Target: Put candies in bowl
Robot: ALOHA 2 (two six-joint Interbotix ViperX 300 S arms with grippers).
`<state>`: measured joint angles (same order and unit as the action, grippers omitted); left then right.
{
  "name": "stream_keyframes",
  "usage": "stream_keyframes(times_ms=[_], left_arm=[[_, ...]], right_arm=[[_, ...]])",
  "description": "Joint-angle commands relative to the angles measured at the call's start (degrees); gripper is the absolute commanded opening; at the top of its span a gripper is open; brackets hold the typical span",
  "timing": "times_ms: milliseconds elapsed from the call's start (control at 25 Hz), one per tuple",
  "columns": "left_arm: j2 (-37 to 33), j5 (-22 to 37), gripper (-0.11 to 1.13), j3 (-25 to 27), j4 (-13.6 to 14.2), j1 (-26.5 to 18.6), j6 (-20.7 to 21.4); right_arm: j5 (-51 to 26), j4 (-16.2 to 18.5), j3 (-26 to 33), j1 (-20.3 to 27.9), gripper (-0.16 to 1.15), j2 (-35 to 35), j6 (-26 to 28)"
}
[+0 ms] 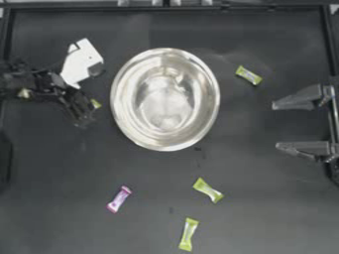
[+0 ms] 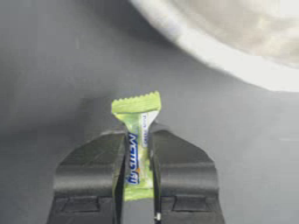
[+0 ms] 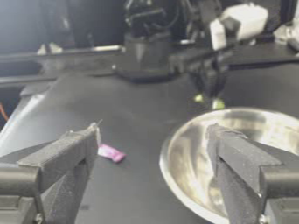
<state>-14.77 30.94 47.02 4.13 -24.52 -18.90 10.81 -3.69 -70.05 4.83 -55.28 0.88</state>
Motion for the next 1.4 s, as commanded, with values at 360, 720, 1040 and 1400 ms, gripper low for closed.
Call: stream_keyframes(times_ms=[360, 720, 1040, 1400], left_arm=[[-7.6, -13.6, 0.45, -4.2, 0.5, -0.2, 3.3], [1.9, -24.7, 0.45, -7.5, 0.6, 1.7, 6.2], [9.1, -27.1, 0.45, -11.8, 0.8, 3.5, 6.4], [13.7, -29.6, 0.83, -14.0, 1.9, 4.3, 6.9]], right_arm=[[0.5, -0.2, 0.5, -0.1, 1.00, 0.3, 0.1], [0.5, -0.2, 0.5, -0.1, 1.00, 0.4, 0.1], [0.5, -0.2, 0.6, 0.0, 1.00, 0.4, 0.1], [0.0, -1.0, 0.4, 0.0, 1.00, 0.3, 0.0]])
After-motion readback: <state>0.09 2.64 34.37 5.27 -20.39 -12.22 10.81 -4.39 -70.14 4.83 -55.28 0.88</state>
